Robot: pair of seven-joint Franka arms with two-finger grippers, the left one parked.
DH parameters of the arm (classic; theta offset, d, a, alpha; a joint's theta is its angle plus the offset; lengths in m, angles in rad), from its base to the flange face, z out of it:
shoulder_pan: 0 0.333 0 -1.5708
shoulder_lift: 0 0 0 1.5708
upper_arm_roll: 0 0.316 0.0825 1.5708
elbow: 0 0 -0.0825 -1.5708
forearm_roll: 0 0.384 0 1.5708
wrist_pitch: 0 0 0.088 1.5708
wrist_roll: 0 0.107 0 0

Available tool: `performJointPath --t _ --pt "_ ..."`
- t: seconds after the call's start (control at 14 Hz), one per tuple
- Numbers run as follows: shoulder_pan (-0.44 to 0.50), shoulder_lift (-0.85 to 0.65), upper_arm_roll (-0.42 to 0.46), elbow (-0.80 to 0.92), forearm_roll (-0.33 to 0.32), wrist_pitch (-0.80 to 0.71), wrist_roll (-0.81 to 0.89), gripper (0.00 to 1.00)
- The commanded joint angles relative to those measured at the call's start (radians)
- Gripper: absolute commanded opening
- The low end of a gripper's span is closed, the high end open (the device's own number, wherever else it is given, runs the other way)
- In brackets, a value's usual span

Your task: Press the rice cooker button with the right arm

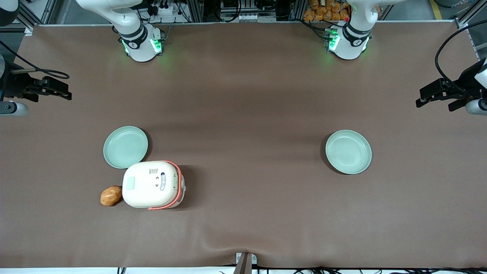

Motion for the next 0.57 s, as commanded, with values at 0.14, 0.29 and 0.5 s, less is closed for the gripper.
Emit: performJointPath --t 0.14,0.29,0.5 --pt "0.001 -0.007 -0.001 -0.004 0.003 0.0 0.007 1.0" --pt "0.003 -0.007 -0.001 -0.004 0.004 0.001 0.005 1.0" --pt "0.007 -0.007 0.001 -0.003 0.01 0.004 0.001 1.0"
